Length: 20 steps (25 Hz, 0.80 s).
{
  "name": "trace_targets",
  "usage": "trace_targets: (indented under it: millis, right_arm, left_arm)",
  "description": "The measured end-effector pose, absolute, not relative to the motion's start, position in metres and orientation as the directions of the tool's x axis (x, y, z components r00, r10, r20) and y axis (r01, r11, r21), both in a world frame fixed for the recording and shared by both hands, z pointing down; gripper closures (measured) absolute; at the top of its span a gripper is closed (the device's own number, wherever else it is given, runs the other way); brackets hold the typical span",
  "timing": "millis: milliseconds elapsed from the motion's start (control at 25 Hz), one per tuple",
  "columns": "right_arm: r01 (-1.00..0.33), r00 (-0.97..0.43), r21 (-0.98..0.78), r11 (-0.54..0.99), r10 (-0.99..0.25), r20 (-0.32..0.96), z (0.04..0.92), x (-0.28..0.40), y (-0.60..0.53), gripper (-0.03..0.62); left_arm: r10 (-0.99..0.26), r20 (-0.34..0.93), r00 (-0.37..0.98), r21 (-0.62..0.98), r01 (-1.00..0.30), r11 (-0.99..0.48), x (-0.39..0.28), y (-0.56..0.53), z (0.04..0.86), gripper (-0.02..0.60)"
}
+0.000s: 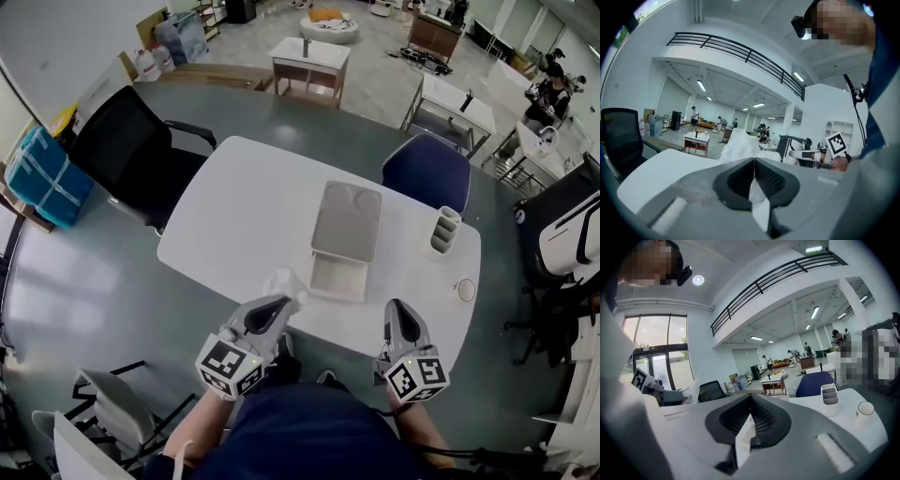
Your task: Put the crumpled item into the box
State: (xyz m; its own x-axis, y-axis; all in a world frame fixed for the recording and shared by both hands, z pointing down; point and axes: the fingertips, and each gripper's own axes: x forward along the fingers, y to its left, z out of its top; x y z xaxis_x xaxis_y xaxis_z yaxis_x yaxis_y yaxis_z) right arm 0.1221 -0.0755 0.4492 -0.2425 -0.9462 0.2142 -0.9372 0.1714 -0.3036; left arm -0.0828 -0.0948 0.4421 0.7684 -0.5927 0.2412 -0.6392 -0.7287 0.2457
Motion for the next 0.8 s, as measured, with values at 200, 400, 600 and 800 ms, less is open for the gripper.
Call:
trace_targets:
  millis: [200, 400, 600, 800]
  right_arm:
    - [-0.946, -0.209, -0.295, 0.136, -0.950, 0.231, 0.454, 0.105, -0.097, 0.592]
    - [-0.959, -0.157, -0.269, 0.086, -0.955, 0.253, 0.457, 0.098, -0.108, 0.592]
    - [-0.970, -0.129, -0.233, 0.063, -0.951, 0.281, 0.466, 0.106, -0.117, 0.592]
    - [-0.968, -0.130, -0.246, 0.052, -0.942, 0.310, 0.479, 0.123, -0.122, 0.592]
  left_arm:
    - [-0.555, 0.252, 0.793, 0.274, -0.608, -0.745, -0.098, -0.121, 0.454, 0.575]
    - [-0.487, 0.259, 0.834, 0.302, -0.549, -0.779, -0.096, -0.143, 0.464, 0.575]
    - [-0.416, 0.283, 0.864, 0.326, -0.495, -0.805, -0.073, -0.163, 0.486, 0.575]
    - [-0.364, 0.358, 0.860, 0.341, -0.484, -0.806, -0.039, -0.172, 0.526, 0.575]
